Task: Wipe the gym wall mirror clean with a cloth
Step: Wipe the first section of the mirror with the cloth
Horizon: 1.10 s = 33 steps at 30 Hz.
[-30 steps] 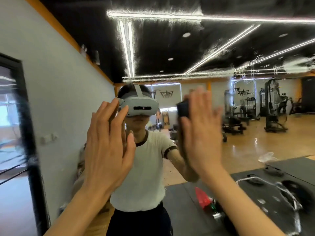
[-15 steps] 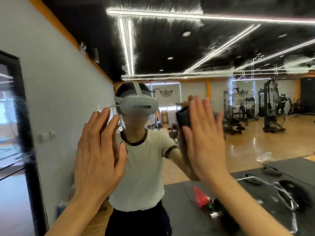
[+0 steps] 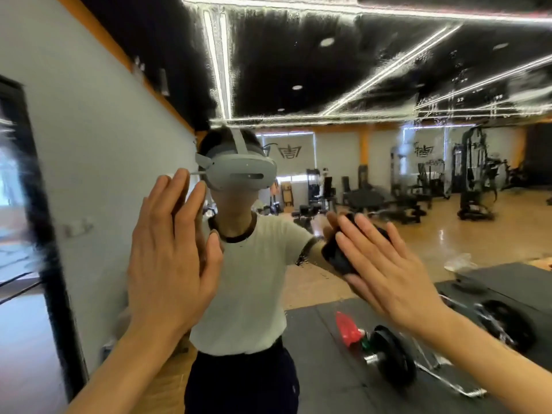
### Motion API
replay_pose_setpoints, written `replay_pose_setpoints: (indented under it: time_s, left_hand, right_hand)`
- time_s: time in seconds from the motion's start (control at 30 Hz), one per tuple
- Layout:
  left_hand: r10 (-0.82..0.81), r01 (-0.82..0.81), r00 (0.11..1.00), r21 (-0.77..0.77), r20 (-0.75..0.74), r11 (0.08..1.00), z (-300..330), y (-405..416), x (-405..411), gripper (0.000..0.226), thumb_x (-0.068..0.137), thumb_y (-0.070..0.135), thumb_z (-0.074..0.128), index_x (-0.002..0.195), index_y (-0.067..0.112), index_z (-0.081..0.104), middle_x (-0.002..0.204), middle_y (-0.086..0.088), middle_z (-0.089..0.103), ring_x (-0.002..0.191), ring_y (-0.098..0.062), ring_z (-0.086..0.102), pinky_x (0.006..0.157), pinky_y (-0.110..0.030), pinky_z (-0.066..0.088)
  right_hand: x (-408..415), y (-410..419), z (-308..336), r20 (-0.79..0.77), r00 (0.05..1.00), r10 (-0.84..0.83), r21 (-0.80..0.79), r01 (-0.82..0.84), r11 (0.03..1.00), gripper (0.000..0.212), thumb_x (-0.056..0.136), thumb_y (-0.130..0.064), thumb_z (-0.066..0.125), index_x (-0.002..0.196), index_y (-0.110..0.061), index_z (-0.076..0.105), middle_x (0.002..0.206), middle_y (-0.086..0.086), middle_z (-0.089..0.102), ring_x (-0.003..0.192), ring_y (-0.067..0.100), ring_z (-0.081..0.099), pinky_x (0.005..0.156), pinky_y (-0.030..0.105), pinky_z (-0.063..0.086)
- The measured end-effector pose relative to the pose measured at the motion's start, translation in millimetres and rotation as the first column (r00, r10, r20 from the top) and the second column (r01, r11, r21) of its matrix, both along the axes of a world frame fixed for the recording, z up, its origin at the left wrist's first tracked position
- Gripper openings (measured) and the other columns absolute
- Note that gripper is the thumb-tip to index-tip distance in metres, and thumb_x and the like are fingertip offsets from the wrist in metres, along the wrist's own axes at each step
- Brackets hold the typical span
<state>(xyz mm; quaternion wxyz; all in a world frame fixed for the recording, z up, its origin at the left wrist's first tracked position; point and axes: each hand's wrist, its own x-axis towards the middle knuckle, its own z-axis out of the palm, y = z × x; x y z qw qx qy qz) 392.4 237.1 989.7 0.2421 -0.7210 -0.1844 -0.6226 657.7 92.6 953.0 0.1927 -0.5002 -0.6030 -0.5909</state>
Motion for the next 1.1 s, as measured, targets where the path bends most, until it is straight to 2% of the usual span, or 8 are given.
replay_pose_setpoints:
  time_s: [0.2,0.37,0.43,0.6,0.67,0.83,0.9,1.1]
  left_hand:
    - [0.008,-0.008,1.000,-0.008,0.009,1.000,1,0,1,0.057,0.097,0.027,0.042,0.148,0.003,0.034,0.157,-0.018,0.027,0.149,-0.033,0.019,0.124,-0.034,0.011]
    - [-0.007,0.007,1.000,-0.012,0.004,1.000,1,-1,0,0.057,0.097,0.026,0.042,0.149,0.003,0.034,0.158,-0.018,0.026,0.149,-0.034,0.019,0.124,-0.034,0.010]
    - [-0.011,0.011,1.000,-0.009,0.003,1.000,1,-1,0,0.057,0.098,0.025,0.043,0.150,0.004,0.032,0.158,-0.017,0.025,0.150,-0.033,0.019,0.124,-0.035,0.011]
    - [-0.016,0.016,1.000,-0.011,0.002,1.000,1,0,0,0.058,0.098,0.027,0.042,0.151,0.006,0.031,0.160,-0.014,0.024,0.151,-0.031,0.018,0.121,-0.047,0.021]
    - [-0.012,0.012,1.000,-0.010,0.000,1.000,0,0,0,0.058,0.098,0.026,0.042,0.151,0.006,0.031,0.160,-0.015,0.024,0.151,-0.031,0.018,0.119,-0.052,0.025]
    - [-0.023,0.023,1.000,-0.012,-0.008,1.000,0,0,-1,0.058,0.098,0.026,0.044,0.151,0.008,0.030,0.159,-0.017,0.026,0.151,-0.032,0.020,0.118,-0.056,0.028]
    - [-0.015,0.015,1.000,0.004,-0.005,1.000,-1,0,-1,0.057,0.098,0.025,0.044,0.151,0.006,0.031,0.159,-0.019,0.028,0.150,-0.033,0.021,0.118,-0.055,0.027]
    - [-0.029,0.028,0.999,-0.020,-0.028,0.999,2,-3,-4,0.058,0.099,0.024,0.045,0.151,0.003,0.033,0.160,-0.020,0.028,0.152,-0.032,0.019,0.119,-0.055,0.027]
  right_hand:
    - [-14,14,116,-0.236,0.965,0.115,0.201,-0.067,0.977,0.055,0.109,-0.027,0.031,0.157,-0.004,0.020,0.165,0.017,0.020,0.154,0.029,0.011,0.126,0.043,0.000]
    - [3,1,-20,0.124,0.991,-0.049,-0.016,0.052,0.999,0.056,0.111,-0.031,0.020,0.161,-0.011,0.002,0.169,0.006,-0.003,0.156,0.022,-0.001,0.126,0.042,-0.004]
    - [11,-5,-20,0.217,0.975,-0.054,-0.082,0.074,0.994,0.055,0.112,-0.032,0.020,0.161,-0.012,0.004,0.169,0.005,-0.004,0.156,0.021,-0.001,0.126,0.041,-0.004]
    - [-18,15,117,-0.130,0.987,0.093,0.123,-0.077,0.989,0.055,0.110,-0.032,0.025,0.157,-0.005,0.022,0.165,0.015,0.017,0.154,0.028,0.012,0.125,0.042,-0.002]
    - [-30,23,127,-0.205,0.973,0.108,0.201,-0.067,0.977,0.057,0.109,-0.031,0.030,0.157,-0.003,0.022,0.165,0.017,0.019,0.154,0.030,0.011,0.125,0.042,-0.004]
    - [-19,10,-7,0.170,0.985,-0.041,-0.058,0.052,0.997,0.063,0.108,-0.033,0.033,0.161,-0.011,0.005,0.169,0.006,0.000,0.156,0.022,0.003,0.126,0.042,-0.002]
    - [-13,4,-5,0.260,0.965,-0.036,-0.125,0.071,0.990,0.062,0.109,-0.035,0.031,0.161,-0.013,0.006,0.169,0.004,-0.001,0.156,0.021,0.002,0.126,0.041,-0.003]
    - [-57,33,130,-0.224,0.967,0.117,0.188,-0.075,0.979,0.056,0.109,-0.033,0.027,0.157,-0.003,0.025,0.164,0.016,0.022,0.154,0.031,0.014,0.124,0.042,-0.004]
